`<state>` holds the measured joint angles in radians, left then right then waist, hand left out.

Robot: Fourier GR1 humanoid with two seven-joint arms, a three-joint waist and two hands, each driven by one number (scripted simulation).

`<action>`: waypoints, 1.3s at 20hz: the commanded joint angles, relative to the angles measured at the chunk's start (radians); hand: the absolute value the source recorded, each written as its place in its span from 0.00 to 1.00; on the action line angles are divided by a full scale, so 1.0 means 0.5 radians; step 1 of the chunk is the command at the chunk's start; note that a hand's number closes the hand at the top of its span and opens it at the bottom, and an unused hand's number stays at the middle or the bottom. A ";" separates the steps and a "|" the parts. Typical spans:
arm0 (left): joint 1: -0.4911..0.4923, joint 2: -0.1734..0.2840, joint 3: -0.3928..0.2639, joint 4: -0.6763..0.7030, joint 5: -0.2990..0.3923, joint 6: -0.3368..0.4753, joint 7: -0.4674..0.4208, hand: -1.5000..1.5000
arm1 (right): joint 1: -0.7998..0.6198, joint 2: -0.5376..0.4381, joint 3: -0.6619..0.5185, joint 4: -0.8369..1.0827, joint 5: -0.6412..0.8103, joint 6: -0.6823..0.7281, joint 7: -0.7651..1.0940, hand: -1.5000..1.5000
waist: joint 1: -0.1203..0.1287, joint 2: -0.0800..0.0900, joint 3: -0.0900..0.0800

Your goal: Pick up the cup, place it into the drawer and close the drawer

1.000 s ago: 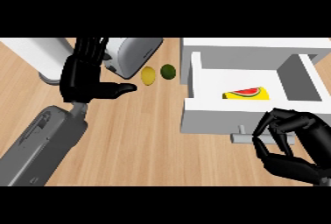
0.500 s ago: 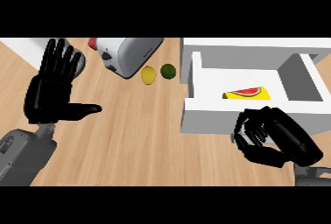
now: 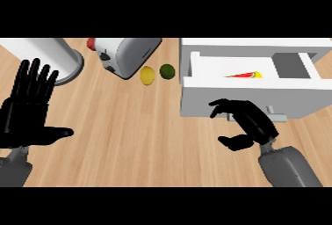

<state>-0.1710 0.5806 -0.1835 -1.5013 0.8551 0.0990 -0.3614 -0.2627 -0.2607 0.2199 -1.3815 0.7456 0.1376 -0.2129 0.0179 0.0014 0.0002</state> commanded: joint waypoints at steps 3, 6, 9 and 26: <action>0.104 -0.057 0.108 0.034 -0.032 -0.172 -0.007 0.00 | -0.280 0.077 -0.043 0.642 0.176 -0.158 -0.166 0.00 | -0.011 0.002 0.000; 0.186 0.014 0.245 0.124 -0.002 -0.393 -0.078 0.00 | -0.446 0.147 -0.099 0.908 0.193 -0.217 -0.194 0.00 | 0.001 0.005 0.000; 0.094 -0.058 0.245 0.088 -0.033 -0.275 0.042 0.00 | -0.680 0.223 -0.187 1.270 0.198 -0.307 -0.281 0.00 | 0.000 0.007 0.001; 0.206 -0.147 0.252 0.090 -0.151 -0.481 -0.046 0.00 | -1.320 -0.174 -0.552 2.262 0.087 -0.192 -0.759 0.00 | 0.114 0.058 0.006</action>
<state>-0.0715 0.5280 -0.0429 -1.4434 0.8013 -0.1519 -0.3752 -0.8739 -0.2777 -0.0185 -0.3568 0.7841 0.0631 -0.6332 0.0578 -0.0016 -0.0050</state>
